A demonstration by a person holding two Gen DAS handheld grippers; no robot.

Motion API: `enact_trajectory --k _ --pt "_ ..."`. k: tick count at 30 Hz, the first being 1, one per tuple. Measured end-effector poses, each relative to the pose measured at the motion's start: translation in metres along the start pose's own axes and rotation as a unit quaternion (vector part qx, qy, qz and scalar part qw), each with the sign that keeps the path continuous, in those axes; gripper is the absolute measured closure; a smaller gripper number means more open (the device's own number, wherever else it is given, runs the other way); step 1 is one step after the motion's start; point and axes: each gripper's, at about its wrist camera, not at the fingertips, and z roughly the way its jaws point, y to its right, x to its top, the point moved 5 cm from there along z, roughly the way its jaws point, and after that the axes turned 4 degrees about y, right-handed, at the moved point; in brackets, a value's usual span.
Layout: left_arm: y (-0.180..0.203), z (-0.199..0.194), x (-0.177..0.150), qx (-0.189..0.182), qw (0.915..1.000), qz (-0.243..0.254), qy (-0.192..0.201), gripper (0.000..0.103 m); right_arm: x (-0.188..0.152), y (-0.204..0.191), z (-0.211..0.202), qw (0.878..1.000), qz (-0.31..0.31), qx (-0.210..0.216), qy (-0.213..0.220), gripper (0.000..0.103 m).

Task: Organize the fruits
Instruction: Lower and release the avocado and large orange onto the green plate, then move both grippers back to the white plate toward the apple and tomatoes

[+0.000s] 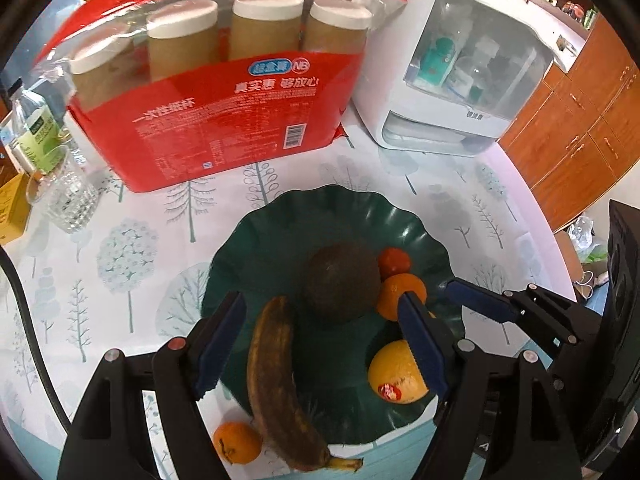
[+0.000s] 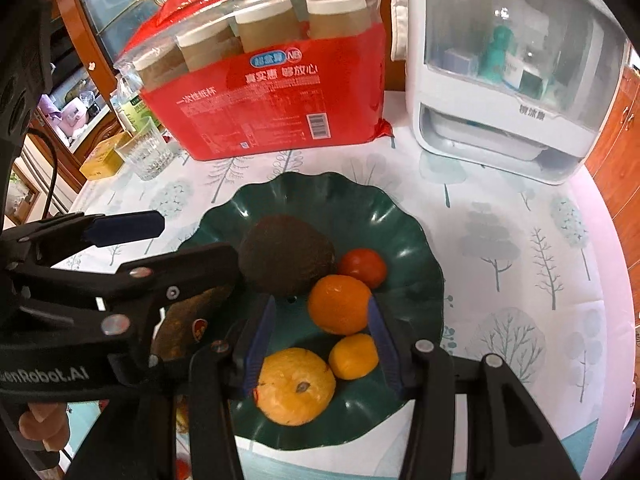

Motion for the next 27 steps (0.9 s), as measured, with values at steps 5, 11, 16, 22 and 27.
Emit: enact_trajectory --k 5,11,16,22,27 --pt "-0.003 -0.020 -0.005 0.006 0.9999 0.001 0.008 0.026 0.001 -0.006 -0.014 1.000 -0.001 -0.003 0.007 0.055" --pt "-0.005 -0.045 -0.015 0.029 0.9993 0.010 0.021 0.025 -0.002 -0.012 -0.033 1.000 -0.002 -0.009 0.013 0.055" --pt "-0.008 -0.061 -0.031 0.049 0.9983 0.021 0.022 0.025 -0.009 -0.017 -0.046 1.000 -0.006 -0.014 0.013 0.055" --pt "-0.014 -0.081 -0.058 0.060 0.9978 0.019 0.017 0.024 -0.022 -0.018 -0.063 1.000 0.004 -0.012 0.011 0.055" --pt "-0.020 -0.097 -0.080 0.069 0.9974 0.015 0.014 0.024 -0.032 -0.021 -0.079 1.000 0.008 -0.010 0.014 0.055"
